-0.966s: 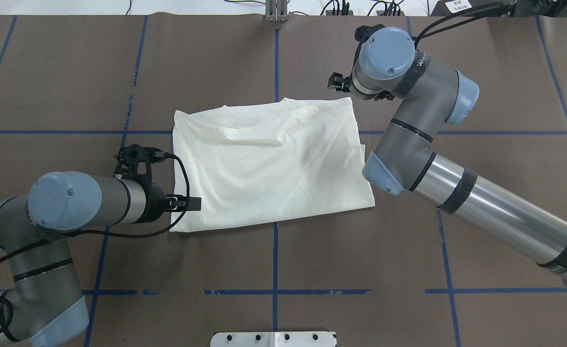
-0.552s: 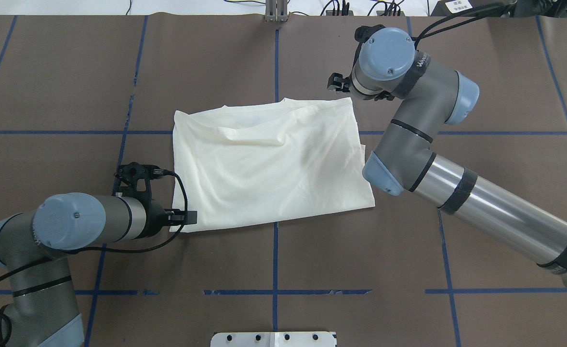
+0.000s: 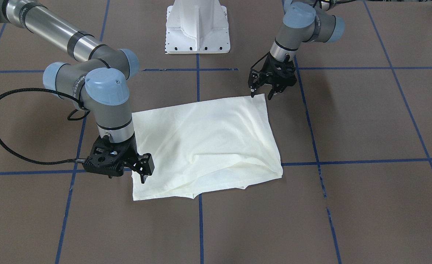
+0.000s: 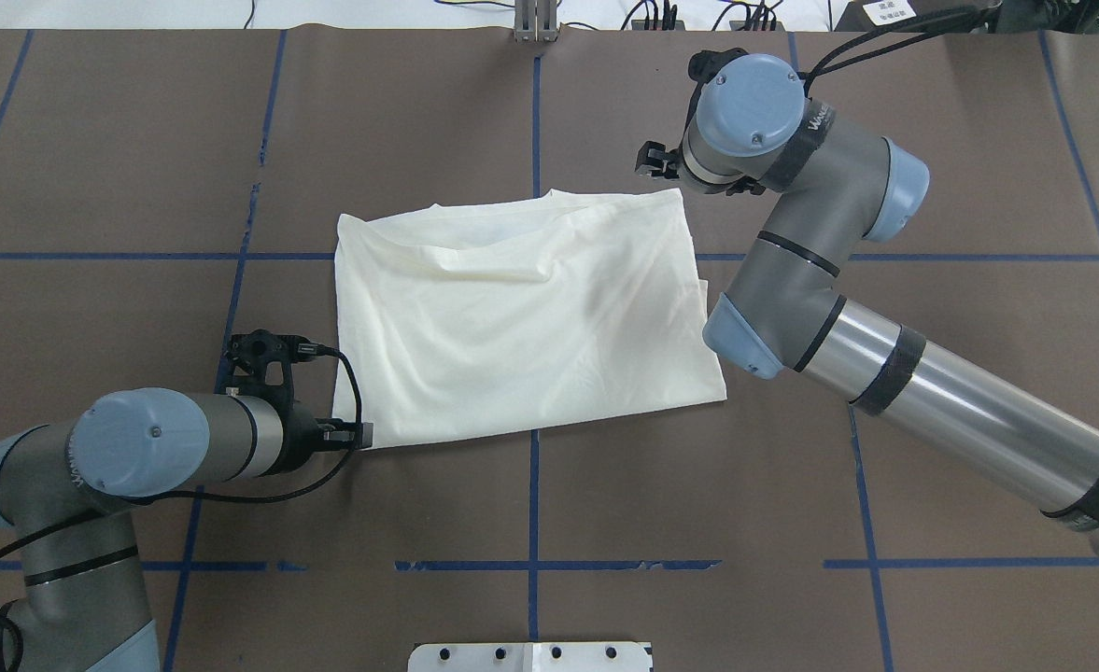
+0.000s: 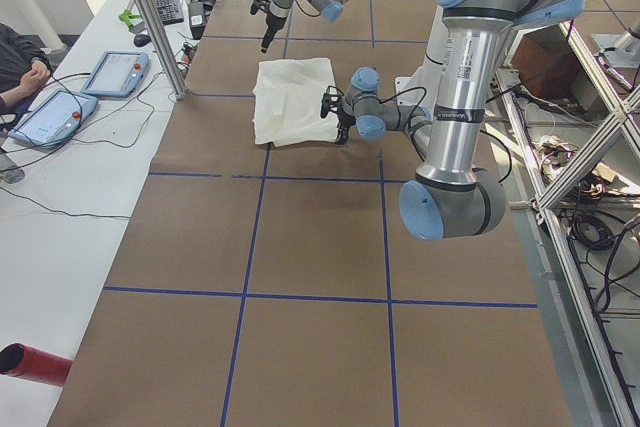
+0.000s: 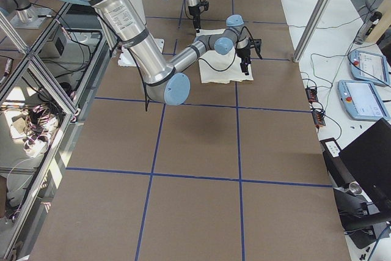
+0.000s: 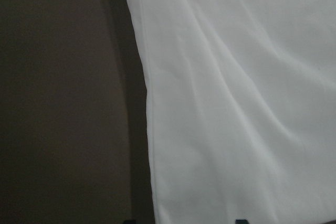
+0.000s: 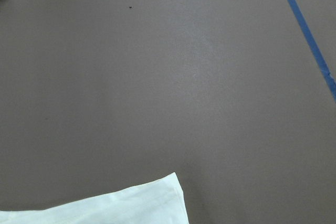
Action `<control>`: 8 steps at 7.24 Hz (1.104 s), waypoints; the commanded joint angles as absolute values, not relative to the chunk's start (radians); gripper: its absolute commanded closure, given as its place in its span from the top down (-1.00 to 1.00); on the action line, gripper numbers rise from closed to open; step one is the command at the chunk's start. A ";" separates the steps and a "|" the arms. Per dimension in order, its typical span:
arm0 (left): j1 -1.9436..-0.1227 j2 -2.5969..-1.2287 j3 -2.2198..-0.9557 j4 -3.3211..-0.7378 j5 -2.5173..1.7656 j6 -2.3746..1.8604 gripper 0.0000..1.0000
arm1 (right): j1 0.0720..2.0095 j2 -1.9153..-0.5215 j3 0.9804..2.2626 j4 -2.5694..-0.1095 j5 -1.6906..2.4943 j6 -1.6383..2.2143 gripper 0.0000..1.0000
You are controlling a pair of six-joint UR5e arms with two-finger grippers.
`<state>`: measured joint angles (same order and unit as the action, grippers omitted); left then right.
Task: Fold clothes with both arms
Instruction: 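Lower the left gripper to the folded bundle's edge nearest the robot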
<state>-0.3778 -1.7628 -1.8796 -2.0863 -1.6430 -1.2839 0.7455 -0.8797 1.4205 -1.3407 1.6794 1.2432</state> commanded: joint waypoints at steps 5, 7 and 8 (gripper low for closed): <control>-0.370 -1.763 -1.875 -2.082 -1.643 -1.284 0.16 | 0.746 -0.882 1.419 -1.341 1.677 1.243 1.00; -0.370 -1.766 -1.862 -2.083 -1.643 -1.284 -0.32 | 0.742 -0.887 1.419 -1.341 1.677 1.246 1.00; -0.370 -1.769 -1.862 -2.083 -1.643 -1.284 -0.63 | 0.742 -0.887 1.420 -1.341 1.675 1.246 1.00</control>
<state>-0.3697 -1.7657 -1.8656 -2.0830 -1.6429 -1.2839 0.7436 -0.8857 1.4192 -1.3407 1.6763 1.2445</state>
